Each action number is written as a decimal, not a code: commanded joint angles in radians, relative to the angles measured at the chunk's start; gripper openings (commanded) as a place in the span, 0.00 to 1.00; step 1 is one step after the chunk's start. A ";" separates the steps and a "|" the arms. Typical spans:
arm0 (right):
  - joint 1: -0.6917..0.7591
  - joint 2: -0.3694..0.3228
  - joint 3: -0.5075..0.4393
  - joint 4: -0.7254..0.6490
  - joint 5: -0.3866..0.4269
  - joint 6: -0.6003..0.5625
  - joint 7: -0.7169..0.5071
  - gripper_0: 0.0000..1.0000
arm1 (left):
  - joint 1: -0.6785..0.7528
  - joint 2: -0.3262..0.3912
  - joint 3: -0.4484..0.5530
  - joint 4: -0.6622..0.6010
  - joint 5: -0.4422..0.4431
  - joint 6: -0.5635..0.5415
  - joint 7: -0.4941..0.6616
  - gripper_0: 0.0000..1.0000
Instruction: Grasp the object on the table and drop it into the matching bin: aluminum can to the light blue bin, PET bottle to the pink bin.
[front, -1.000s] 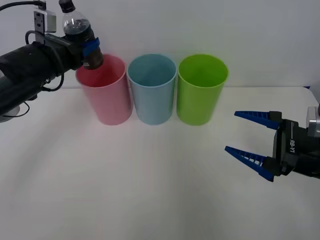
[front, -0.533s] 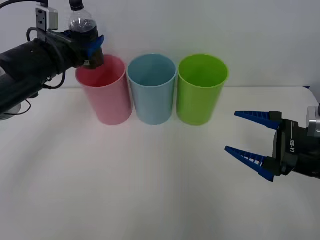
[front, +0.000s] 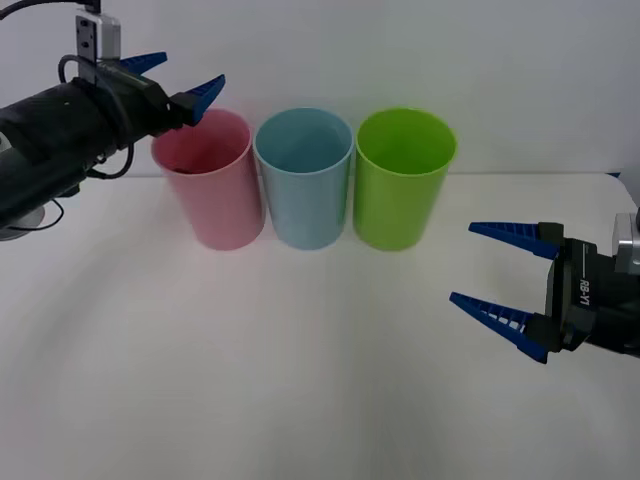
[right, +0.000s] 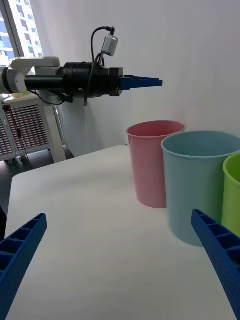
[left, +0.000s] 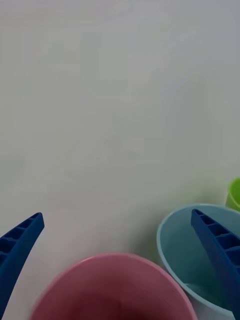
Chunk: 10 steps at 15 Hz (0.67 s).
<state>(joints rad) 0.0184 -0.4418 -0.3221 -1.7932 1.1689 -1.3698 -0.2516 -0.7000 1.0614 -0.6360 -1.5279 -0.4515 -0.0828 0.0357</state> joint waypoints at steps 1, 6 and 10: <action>0.000 0.000 0.000 0.000 0.000 0.000 0.000 1.00 | 0.002 0.009 0.001 -0.015 0.008 -0.005 0.004 1.00; 0.000 0.000 0.000 0.000 0.000 0.000 0.000 1.00 | 0.073 0.121 0.052 -0.040 0.211 -0.183 -0.108 1.00; 0.000 0.000 0.000 0.000 0.000 0.000 0.000 1.00 | 0.300 0.172 0.245 -0.118 0.246 -0.351 -0.158 1.00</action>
<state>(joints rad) 0.0184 -0.4418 -0.3221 -1.7932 1.1689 -1.3698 -0.2516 -0.4529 1.2312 -0.4393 -1.6330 -0.1990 -0.3949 -0.1221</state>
